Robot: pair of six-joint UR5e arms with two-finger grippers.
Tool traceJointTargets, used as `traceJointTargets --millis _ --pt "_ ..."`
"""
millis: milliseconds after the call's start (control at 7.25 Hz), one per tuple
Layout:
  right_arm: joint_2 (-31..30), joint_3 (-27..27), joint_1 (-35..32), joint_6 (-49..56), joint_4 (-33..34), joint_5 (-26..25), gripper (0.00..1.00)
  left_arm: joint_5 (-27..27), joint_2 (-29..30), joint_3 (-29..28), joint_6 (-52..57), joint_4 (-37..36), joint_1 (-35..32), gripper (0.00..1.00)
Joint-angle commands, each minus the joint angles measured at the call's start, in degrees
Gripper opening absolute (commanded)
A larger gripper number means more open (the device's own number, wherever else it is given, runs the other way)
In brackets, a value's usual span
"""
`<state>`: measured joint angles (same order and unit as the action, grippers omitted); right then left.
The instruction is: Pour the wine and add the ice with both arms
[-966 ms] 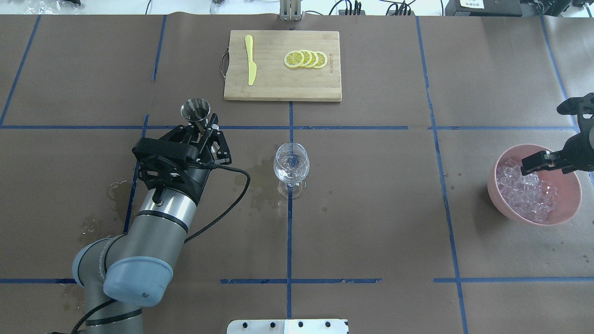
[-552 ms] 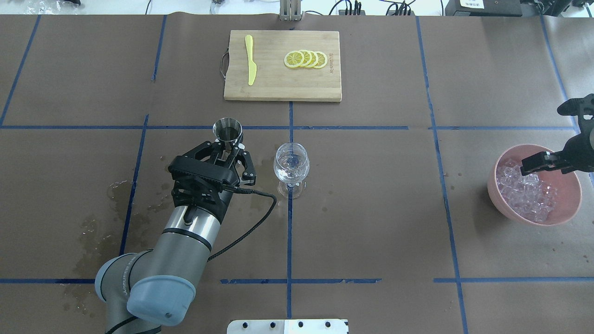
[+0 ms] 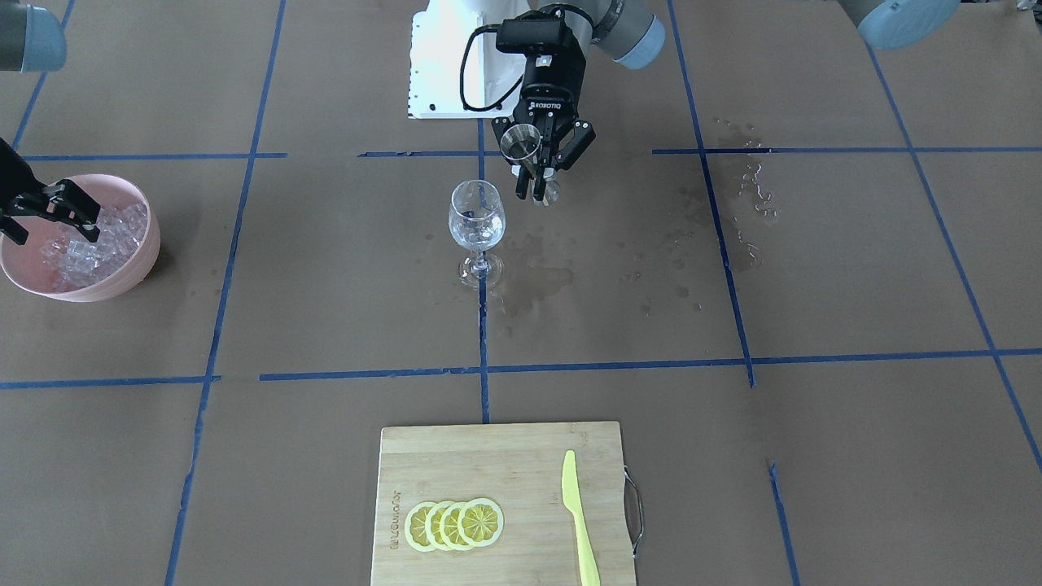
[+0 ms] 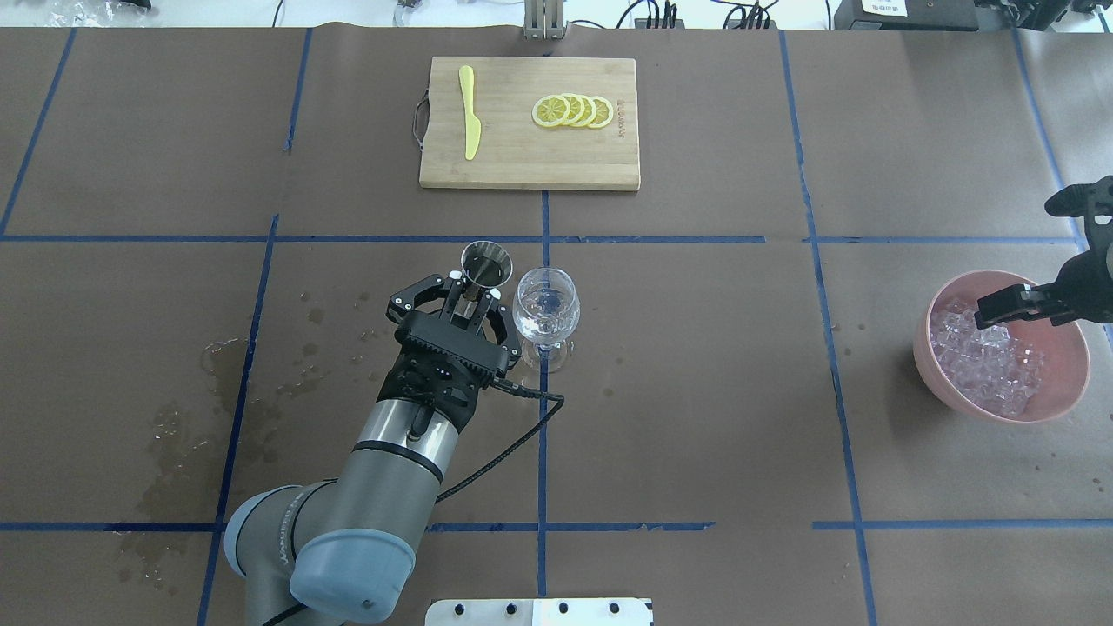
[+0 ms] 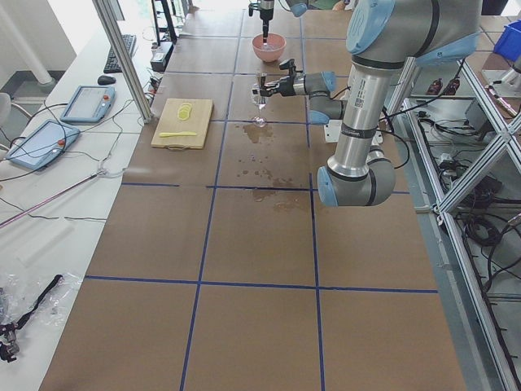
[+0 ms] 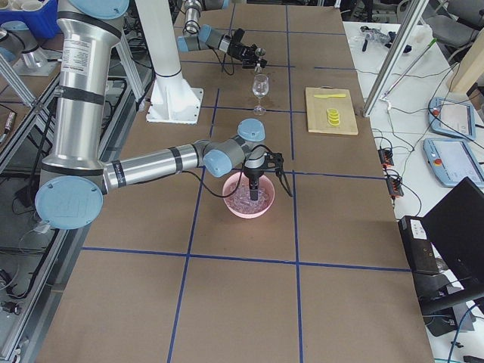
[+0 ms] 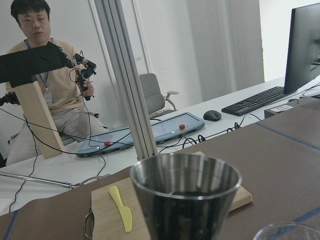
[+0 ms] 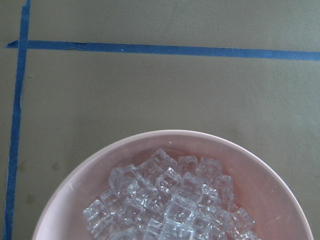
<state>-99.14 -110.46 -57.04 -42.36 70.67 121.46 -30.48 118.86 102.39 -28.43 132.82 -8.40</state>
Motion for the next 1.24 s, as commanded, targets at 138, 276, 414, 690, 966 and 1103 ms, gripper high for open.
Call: traceJointTargets --millis 138,276,414,690,966,1103 --pt "0.08 -0.19 0.0 -0.09 -0.01 0.0 1.0 0.15 0.24 -0.17 12.39 -0.97 0.31 0.0" --pt "0.08 -0.19 0.0 -0.09 -0.01 0.0 1.0 0.15 0.5 0.44 14.26 -4.81 0.31 0.0" --pt "0.08 -0.19 0.0 -0.09 -0.01 0.09 1.0 0.15 1.54 0.45 14.97 -7.89 0.31 0.0" --pt "0.08 -0.28 0.0 -0.09 -0.01 0.09 1.0 0.33 1.99 0.53 17.86 -10.47 0.14 0.0" --pt "0.08 -0.63 0.0 -0.18 -0.01 0.09 1.0 0.51 1.91 0.53 22.95 -10.99 -0.48 0.0" --pt "0.08 -0.81 0.0 -0.18 -0.01 0.09 1.0 0.59 1.99 0.53 24.81 -13.87 -1.0 0.0"
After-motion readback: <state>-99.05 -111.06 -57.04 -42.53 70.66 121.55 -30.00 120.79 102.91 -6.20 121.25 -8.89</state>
